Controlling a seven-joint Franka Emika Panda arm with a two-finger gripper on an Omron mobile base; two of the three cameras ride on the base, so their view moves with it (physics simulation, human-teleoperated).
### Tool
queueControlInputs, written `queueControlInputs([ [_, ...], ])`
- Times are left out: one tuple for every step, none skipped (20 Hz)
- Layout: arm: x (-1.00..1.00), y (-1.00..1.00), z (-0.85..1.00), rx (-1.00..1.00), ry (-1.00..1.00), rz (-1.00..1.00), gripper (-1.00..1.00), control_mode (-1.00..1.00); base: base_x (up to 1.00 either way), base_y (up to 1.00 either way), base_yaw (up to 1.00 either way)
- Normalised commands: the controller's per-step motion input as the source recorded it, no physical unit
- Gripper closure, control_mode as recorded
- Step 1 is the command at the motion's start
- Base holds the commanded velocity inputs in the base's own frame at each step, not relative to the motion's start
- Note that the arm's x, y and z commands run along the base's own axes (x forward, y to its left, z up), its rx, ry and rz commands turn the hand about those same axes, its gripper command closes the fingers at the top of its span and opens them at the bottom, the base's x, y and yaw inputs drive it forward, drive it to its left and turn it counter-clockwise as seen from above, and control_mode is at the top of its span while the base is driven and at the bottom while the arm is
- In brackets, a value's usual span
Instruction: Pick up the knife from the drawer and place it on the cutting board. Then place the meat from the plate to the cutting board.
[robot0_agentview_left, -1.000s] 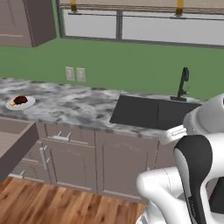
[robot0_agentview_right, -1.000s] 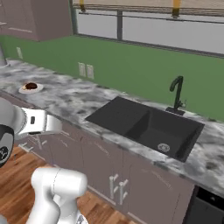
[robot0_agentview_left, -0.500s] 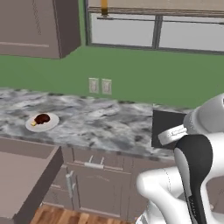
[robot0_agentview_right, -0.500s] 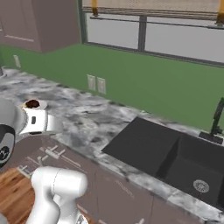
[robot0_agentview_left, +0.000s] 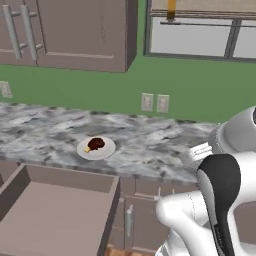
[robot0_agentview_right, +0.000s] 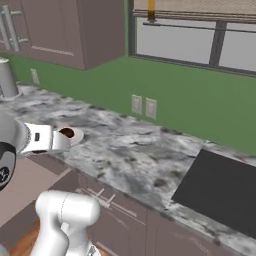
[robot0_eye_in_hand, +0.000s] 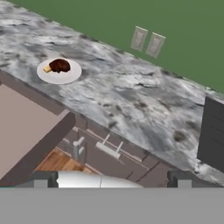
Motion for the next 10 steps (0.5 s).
queueControlInputs([
  [0.00,0.00,0.00,0.00,0.00,0.00,-1.00,1.00,0.34,0.53,0.00],
  [0.00,0.00,0.00,0.00,0.00,0.00,-1.00,1.00,0.36,0.53,0.00],
  [0.00,0.00,0.00,0.00,0.00,0.00,-1.00,1.00,0.42,0.60,0.00],
  [0.00,0.00,0.00,0.00,0.00,0.00,-1.00,1.00,0.40,0.76,0.00],
  [0.00,0.00,0.00,0.00,0.00,0.00,-1.00,1.00,0.51,0.85,0.00],
  [0.00,0.00,0.00,0.00,0.00,0.00,-1.00,1.00,0.58,0.90,0.00],
  [0.00,0.00,0.00,0.00,0.00,0.00,-1.00,1.00,0.64,0.89,0.00],
  [0.00,0.00,0.00,0.00,0.00,0.00,-1.00,1.00,0.68,0.90,0.00],
  [0.00,0.00,0.00,0.00,0.00,0.00,-1.00,1.00,0.60,0.89,0.00],
  [0.00,0.00,0.00,0.00,0.00,0.00,-1.00,1.00,0.57,0.64,0.00],
])
